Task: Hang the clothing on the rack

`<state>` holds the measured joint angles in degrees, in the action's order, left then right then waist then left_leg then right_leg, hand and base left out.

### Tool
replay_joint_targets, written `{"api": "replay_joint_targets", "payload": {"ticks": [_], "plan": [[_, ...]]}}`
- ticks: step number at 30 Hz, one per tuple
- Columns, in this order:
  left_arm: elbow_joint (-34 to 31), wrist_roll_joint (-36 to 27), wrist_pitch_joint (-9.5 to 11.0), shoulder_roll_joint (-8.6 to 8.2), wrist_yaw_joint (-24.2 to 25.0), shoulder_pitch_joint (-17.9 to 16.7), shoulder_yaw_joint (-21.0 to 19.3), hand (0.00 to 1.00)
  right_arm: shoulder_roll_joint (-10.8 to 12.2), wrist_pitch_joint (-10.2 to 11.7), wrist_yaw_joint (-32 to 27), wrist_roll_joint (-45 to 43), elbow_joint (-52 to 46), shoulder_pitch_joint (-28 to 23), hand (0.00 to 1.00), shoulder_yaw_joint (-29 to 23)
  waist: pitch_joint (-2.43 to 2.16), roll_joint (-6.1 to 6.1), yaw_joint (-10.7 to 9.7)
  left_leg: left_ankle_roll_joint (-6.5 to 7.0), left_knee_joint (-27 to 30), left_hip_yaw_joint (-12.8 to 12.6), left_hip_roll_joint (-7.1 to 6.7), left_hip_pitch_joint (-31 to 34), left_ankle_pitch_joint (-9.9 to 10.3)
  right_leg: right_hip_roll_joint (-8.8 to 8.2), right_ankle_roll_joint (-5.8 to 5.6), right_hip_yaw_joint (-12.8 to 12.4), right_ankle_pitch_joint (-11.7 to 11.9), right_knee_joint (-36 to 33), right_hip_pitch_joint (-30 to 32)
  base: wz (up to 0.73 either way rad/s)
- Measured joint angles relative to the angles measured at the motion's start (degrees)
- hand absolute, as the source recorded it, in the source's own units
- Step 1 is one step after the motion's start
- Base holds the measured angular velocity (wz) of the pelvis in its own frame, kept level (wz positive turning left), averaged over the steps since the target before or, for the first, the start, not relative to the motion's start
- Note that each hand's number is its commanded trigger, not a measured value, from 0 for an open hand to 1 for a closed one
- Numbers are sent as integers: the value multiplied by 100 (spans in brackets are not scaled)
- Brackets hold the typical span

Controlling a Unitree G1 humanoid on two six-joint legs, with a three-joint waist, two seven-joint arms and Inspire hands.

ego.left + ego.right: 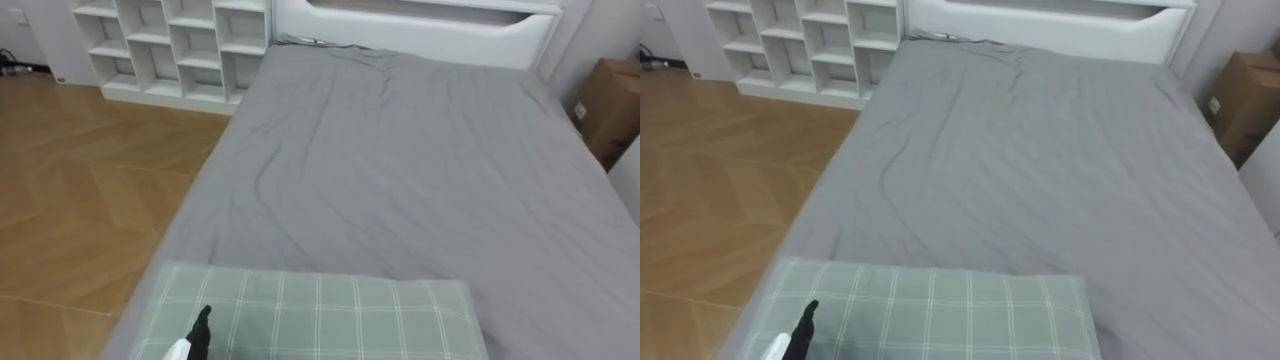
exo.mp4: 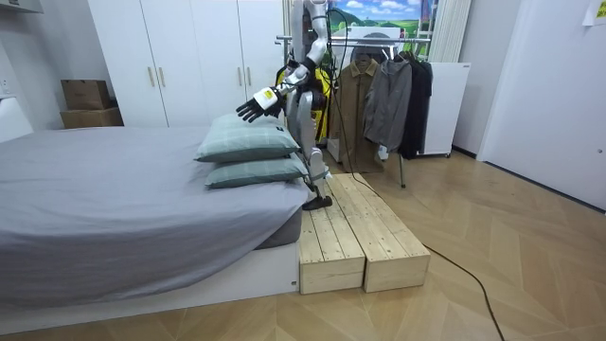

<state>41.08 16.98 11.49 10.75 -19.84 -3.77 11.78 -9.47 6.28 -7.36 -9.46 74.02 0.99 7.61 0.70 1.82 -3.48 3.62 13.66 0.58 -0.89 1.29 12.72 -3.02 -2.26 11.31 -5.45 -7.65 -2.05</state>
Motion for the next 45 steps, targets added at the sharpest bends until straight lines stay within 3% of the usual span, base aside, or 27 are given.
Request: {"api": "replay_joint_targets", "payload": {"ticks": [7, 9, 15, 19, 22, 25, 26, 27, 30, 32, 36, 40, 45], "plan": [[483, -16, 13, -73, -5, -98, -306, 0, -15, 1, 242, 245, -1, -149, 0, -75, -24, -46, 67, -11, -63, 7, 13, -171, 7, 13, -30, 3, -21, 1, -134, 1], [932, -58, 13, -114, -80, -77, -377, 0, -11, -2, 268, 266, 8, -158, 0, -178, -51, -76, 46, -13, -75, 8, 10, -213, 8, 13, -30, 41, -21, 13, -180, 0], [1438, -57, 79, -128, -250, -285, -441, 0, 12, -10, 282, 267, 1, -306, 0, -270, -81, -52, 57, -22, -163, 9, 9, -414, 2, 20, -39, 39, -51, 13, -339, 0], [1918, -79, 132, -118, -257, -298, -729, 0, 22, -35, 332, 229, 9, -403, 0, -543, -85, -34, 73, -42, -215, 22, 16, -573, 3, 23, -18, 31, -109, 13, -474, 0], [2173, -169, 105, -115, -305, -401, -1059, 0, 38, -175, 315, 191, 7, -504, 0, -701, -107, -4, 112, -74, -229, -7, 9, -613, 24, 53, -14, -19, -139, 12, -484, -7], [2788, -323, -177, -97, -329, -477, -1630, 0, 37, -391, 311, -68, 15, -630, 0, -915, -108, 0, 187, -112, -239, -33, 39, -659, 46, 87, 24, -37, -163, -4, -498, -8], [3007, -417, -387, -85, -327, -592, -1823, 0, 31, -493, 310, -197, 38, -663, 0, -1011, -108, -3, 214, -123, -239, -43, 46, -661, 53, 93, 39, -37, -174, -4, -498, 0], [3086, -571, -585, -81, -313, -751, -1905, 0, 30, -578, 306, -269, 102, -661, 0, -1056, -108, -3, 222, -127, -239, -52, 50, -659, 56, 99, 40, -42, -179, -5, -499, 0], [3214, -1129, -904, -98, -122, -1193, -1936, 0, 30, -763, 305, -269, 166, -660, 0, -1068, -95, -8, 255, -132, -233, -30, 48, -640, 59, 91, 38, -46, -200, -15, -502, 9], [3241, -1311, -1026, -106, 23, -1292, -1958, 0, 29, -763, 304, -273, 163, -643, 0, -1070, -82, -13, 263, -131, -194, 20, 34, -582, 60, 76, 35, -41, -209, -15, -497, 18], [3257, -1407, -1127, -141, 298, -1190, -1948, 0, 27, -763, 316, -275, 209, -543, 0, -1102, -42, -38, 263, -130, -184, 53, 19, -556, 62, 55, 54, -19, -234, -23, -497, 7], [3096, -1375, -1227, -154, 443, -991, -1924, 0, 29, -786, 321, -278, 212, -570, 0, -1072, -38, -108, 222, -136, -177, 82, 19, -544, 58, 60, 76, -26, -251, -46, -479, 0], [2595, -1355, -1287, -162, 590, -930, -1927, 0, 32, -944, 335, -465, 154, -680, 0, -1079, -46, -90, 205, -160, -177, 86, 15, -540, 44, 68, 87, -19, -318, -51, -480, 0]]}}
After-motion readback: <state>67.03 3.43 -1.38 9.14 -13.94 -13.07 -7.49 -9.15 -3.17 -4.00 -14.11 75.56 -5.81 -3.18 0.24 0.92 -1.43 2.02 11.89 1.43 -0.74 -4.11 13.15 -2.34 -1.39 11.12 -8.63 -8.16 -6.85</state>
